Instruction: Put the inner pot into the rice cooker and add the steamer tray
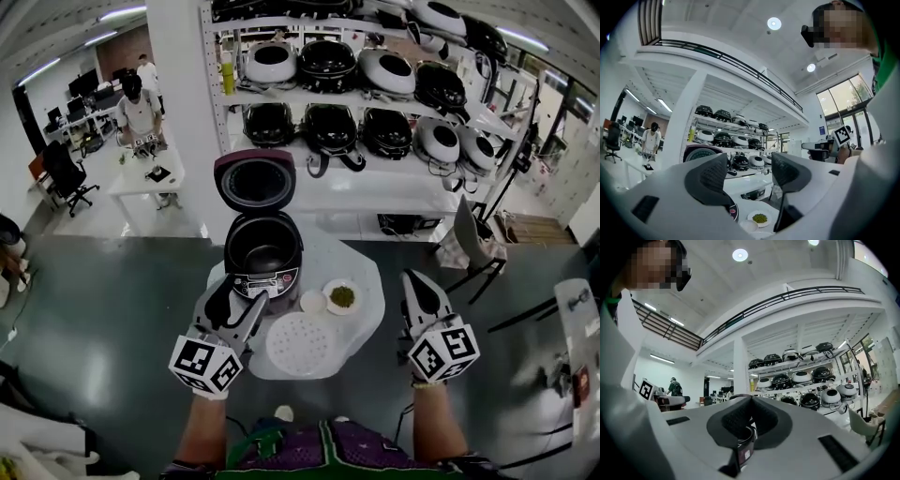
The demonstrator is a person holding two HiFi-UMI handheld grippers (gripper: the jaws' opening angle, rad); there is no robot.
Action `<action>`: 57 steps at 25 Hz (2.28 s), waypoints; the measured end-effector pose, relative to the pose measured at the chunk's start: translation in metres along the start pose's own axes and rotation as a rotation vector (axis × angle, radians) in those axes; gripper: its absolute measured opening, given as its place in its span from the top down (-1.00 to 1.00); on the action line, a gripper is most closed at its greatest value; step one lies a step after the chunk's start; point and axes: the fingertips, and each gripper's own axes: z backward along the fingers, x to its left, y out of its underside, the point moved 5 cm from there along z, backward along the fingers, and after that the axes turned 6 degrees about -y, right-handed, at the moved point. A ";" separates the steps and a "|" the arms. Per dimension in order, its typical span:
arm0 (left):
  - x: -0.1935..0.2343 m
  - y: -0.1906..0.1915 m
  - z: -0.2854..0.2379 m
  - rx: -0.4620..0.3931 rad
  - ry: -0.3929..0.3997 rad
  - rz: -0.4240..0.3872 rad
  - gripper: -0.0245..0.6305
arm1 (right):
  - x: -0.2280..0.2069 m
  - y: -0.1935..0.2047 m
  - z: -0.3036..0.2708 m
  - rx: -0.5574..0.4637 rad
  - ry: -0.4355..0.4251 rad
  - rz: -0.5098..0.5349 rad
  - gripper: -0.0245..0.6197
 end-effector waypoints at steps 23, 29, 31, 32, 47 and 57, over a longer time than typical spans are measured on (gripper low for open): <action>0.000 0.128 0.002 0.283 0.062 0.009 -0.08 | 0.015 0.030 -0.017 0.036 -0.028 -0.027 0.90; 0.011 0.157 -0.004 0.337 0.069 0.022 -0.06 | 0.016 0.040 -0.018 0.058 -0.005 -0.027 0.90; 0.013 0.170 -0.007 0.364 0.079 0.024 -0.06 | 0.016 0.047 -0.018 0.065 0.007 -0.030 0.90; 0.014 0.177 -0.008 0.379 0.084 0.023 -0.06 | 0.016 0.050 -0.018 0.071 0.012 -0.032 0.90; 0.038 0.281 -0.034 0.578 0.112 -0.051 -0.06 | 0.017 0.087 -0.006 0.141 0.103 -0.052 0.90; 0.049 0.340 -0.032 0.706 0.111 -0.037 -0.05 | 0.019 0.093 -0.001 0.163 0.140 -0.052 0.90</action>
